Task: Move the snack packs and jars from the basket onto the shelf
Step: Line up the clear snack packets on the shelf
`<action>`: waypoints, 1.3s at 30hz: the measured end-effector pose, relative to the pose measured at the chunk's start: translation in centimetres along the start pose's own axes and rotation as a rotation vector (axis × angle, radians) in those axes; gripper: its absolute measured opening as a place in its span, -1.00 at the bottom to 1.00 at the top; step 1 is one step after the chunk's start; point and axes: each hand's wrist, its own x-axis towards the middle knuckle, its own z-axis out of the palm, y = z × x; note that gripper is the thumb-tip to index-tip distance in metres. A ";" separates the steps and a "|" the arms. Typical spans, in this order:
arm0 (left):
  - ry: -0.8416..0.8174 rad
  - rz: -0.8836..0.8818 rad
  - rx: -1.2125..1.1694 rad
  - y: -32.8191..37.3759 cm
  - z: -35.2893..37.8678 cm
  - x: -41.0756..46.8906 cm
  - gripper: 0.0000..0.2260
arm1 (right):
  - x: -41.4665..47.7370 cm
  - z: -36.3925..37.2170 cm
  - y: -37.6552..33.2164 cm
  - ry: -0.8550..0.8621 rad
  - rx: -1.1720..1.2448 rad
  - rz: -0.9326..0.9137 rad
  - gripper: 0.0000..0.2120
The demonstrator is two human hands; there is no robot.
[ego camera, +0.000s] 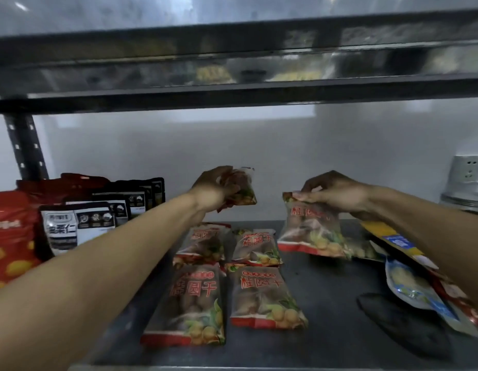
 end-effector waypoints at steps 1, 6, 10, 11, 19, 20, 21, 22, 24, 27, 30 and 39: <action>0.005 -0.026 -0.036 0.2 -0.7 -1.1 -0.50 | 0.2 0.4 -0.6 -0.008 0.013 -0.005 -0.75; -0.049 -0.173 -0.065 -0.8 -4.2 -6.6 -0.51 | 1.2 3.4 -3.2 -0.078 0.062 -0.018 -0.74; -0.039 -0.207 -0.021 -2.8 -4.7 -9.4 -0.56 | 1.7 5.9 -4.4 -0.139 0.078 -0.025 -0.73; -0.033 -0.207 0.001 -3.3 -4.5 -9.8 -0.57 | 1.9 6.6 -4.5 -0.149 0.077 -0.022 -0.73; -0.038 -0.202 0.027 -4.7 -3.2 -10.4 -0.62 | 3.4 10.1 -3.8 -0.223 -0.026 0.025 -0.67; -0.043 -0.202 0.020 -4.7 -3.0 -10.3 -0.63 | 3.5 10.3 -3.7 -0.217 -0.041 0.019 -0.67; -0.046 -0.195 0.032 -4.8 -2.7 -10.2 -0.65 | 3.6 10.5 -3.5 -0.212 -0.055 0.013 -0.68; -0.050 -0.187 0.056 -5.0 -2.5 -10.2 -0.65 | 3.7 10.7 -3.3 -0.207 -0.061 0.009 -0.70; -0.056 -0.183 0.094 -5.3 -2.3 -10.0 -0.62 | 3.8 11.0 -3.0 -0.182 -0.051 0.006 -0.75; -0.076 -0.188 0.117 -5.3 -2.3 -9.8 -0.58 | 4.1 11.0 -2.3 -0.111 -0.035 -0.012 -0.74; -0.048 -0.181 0.228 -5.4 -2.4 -9.7 -0.48 | 4.0 10.8 -1.9 -0.066 -0.065 -0.019 -0.70; -0.009 0.077 0.843 -2.3 -3.1 -10.1 -0.29 | -0.2 9.4 -4.5 0.067 -0.471 -0.106 -0.16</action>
